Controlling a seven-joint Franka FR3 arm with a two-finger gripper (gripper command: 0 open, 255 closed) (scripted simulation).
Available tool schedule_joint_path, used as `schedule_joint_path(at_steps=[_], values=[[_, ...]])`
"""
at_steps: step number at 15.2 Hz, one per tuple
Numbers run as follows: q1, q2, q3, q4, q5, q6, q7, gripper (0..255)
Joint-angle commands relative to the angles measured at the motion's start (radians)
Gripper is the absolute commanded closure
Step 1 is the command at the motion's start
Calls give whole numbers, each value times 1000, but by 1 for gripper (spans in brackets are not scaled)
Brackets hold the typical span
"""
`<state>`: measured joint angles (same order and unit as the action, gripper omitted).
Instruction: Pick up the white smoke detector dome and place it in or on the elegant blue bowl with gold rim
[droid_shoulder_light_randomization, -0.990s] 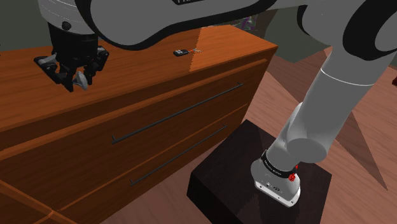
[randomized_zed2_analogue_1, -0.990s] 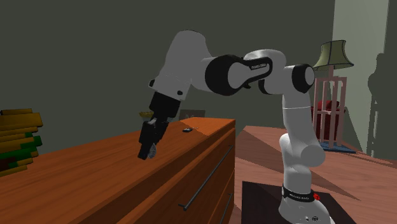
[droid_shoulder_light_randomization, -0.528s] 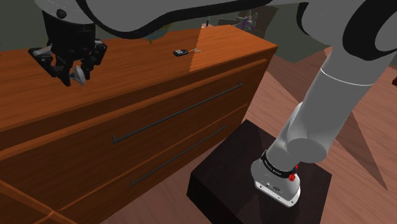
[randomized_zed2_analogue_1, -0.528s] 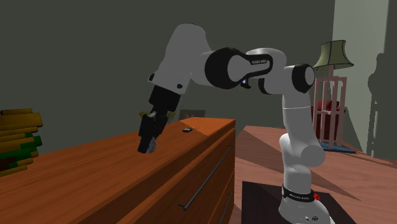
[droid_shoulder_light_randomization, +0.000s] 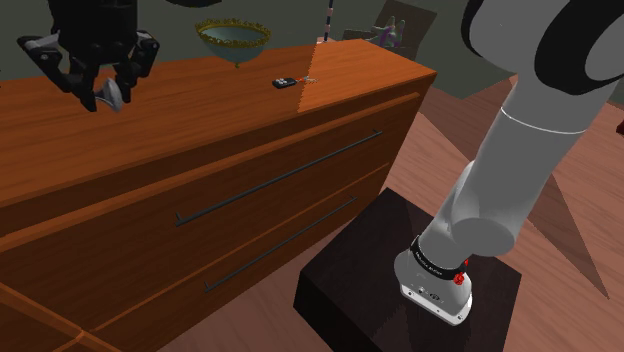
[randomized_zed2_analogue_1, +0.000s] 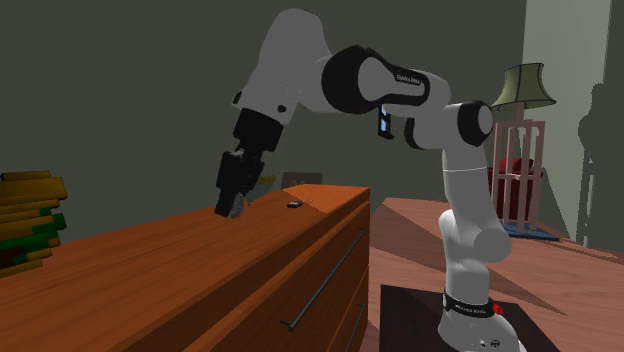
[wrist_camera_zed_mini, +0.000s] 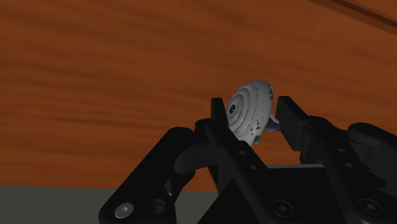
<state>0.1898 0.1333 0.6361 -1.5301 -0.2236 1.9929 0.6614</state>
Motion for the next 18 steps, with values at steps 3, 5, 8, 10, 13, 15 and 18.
schedule_joint_path(at_steps=[3, 5, 8, 10, 13, 15, 18], values=[[6, 10, 2, 66, -3, -58, -6, 255], [12, 20, 4, 104, -9, -89, -7, 255], [22, 37, 6, 166, -21, -137, -7, 255], [31, 52, 8, 210, -30, -170, -6, 255], [48, 77, 10, 283, -48, -222, -5, 255], [62, 96, 12, 336, -62, -259, -4, 255], [89, 132, 13, 425, -88, -319, -3, 255]])
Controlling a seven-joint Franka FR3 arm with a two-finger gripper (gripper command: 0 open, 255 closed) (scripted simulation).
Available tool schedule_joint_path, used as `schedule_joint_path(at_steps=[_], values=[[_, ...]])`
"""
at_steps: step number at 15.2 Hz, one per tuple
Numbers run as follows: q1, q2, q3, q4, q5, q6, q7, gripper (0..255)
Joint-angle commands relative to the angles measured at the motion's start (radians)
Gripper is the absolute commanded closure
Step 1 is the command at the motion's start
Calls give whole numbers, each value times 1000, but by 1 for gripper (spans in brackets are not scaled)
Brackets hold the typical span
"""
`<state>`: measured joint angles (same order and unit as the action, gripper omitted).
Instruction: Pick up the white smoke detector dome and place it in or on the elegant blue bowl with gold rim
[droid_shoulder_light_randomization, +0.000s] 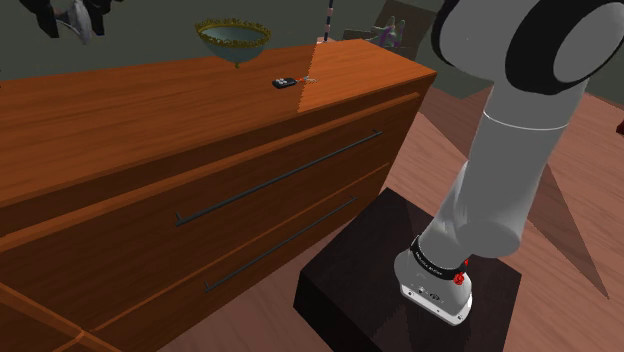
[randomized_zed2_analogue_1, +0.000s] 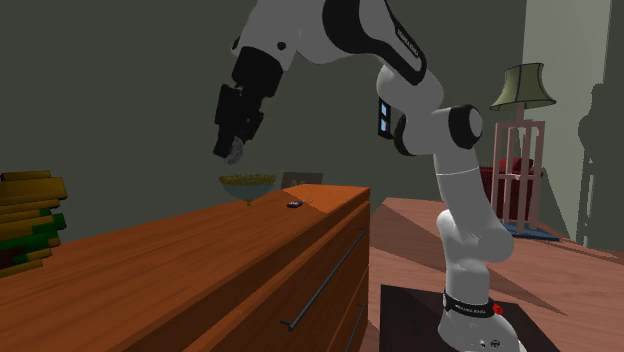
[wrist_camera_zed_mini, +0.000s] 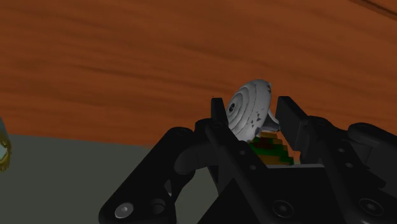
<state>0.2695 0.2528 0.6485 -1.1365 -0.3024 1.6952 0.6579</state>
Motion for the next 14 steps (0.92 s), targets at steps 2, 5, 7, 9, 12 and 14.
schedule_joint_path(at_steps=[2, 5, 7, 9, 12, 14], values=[[33, 40, 0, 99, -30, -65, 0, 255], [-30, -1, -7, 47, 17, -41, -49, 255], [-88, -39, -18, 0, 61, -17, -100, 255], [-138, -69, -34, -38, 102, 1, -153, 255], [-204, -102, -59, -77, 155, 21, -231, 255], [-241, -117, -78, -94, 185, 29, -282, 255]])
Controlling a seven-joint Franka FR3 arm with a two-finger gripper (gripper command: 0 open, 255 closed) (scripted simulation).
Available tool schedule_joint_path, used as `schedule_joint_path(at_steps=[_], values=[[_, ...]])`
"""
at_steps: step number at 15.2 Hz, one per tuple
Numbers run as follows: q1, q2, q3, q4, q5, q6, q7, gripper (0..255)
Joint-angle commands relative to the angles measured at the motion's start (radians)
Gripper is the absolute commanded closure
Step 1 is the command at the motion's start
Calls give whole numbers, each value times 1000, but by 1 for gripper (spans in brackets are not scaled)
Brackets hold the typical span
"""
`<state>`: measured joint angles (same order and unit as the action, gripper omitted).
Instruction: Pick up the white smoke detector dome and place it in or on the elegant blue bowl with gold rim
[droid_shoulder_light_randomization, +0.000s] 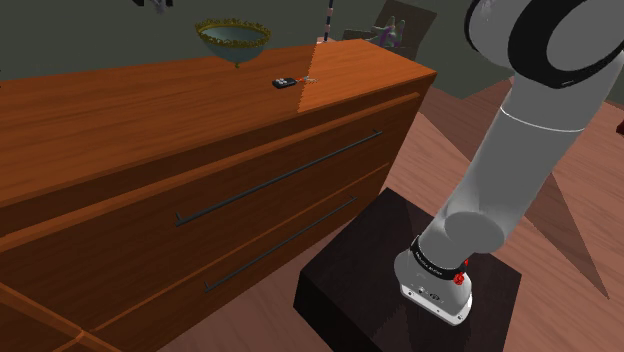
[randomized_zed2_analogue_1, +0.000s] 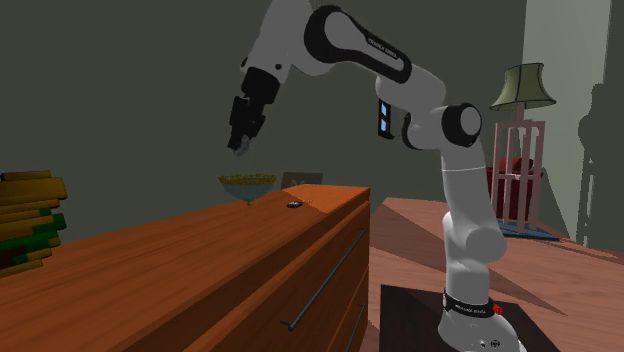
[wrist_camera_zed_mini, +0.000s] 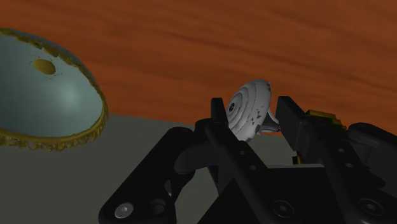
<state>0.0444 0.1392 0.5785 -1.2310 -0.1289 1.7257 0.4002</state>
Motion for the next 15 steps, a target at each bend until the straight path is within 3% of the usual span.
schedule_joint_path(at_steps=[1, 8, 15], values=[[-33, -8, -18, -5, 25, 2, -50, 255], [-140, -2, -79, 6, 92, 1, -215, 255], [-221, 74, -131, 107, 119, -36, -358, 255]])
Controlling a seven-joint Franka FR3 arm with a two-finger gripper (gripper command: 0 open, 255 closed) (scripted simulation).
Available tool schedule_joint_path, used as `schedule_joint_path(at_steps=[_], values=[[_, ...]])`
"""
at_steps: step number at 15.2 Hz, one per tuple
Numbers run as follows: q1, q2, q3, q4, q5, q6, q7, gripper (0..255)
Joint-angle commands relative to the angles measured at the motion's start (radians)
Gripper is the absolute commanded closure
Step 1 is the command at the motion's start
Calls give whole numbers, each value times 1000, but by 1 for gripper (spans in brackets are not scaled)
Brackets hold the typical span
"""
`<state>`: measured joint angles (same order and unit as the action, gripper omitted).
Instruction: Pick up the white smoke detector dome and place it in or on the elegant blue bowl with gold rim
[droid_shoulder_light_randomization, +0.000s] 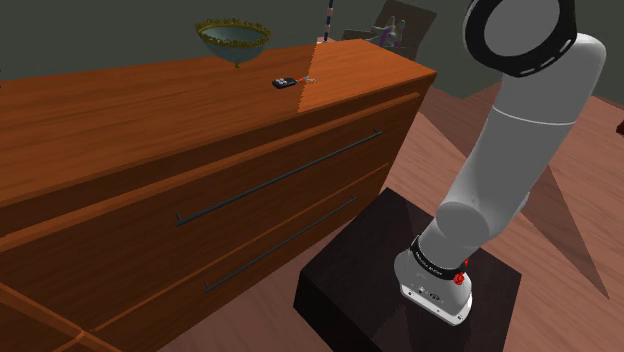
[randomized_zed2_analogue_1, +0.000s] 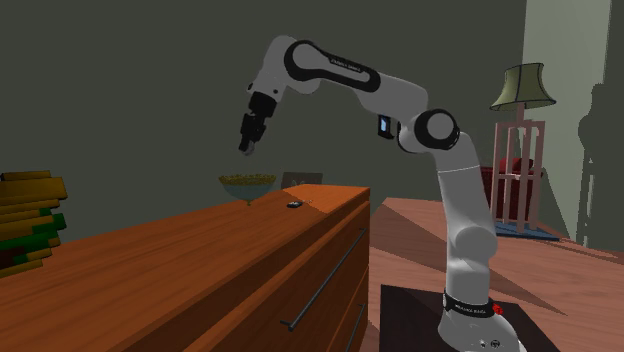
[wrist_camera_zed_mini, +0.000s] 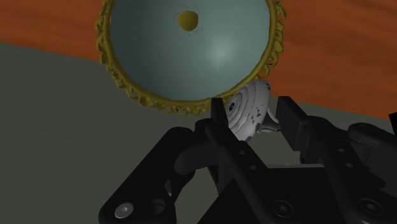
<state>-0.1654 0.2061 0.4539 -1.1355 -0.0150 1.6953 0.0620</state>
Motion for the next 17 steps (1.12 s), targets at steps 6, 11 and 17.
schedule_joint_path(at_steps=[6, 11, 17], values=[[-52, -19, -20, -95, 37, 73, -68, 255], [-66, -58, -24, -215, 59, 157, -84, 255], [-71, -74, -25, -272, 69, 199, -92, 255]])
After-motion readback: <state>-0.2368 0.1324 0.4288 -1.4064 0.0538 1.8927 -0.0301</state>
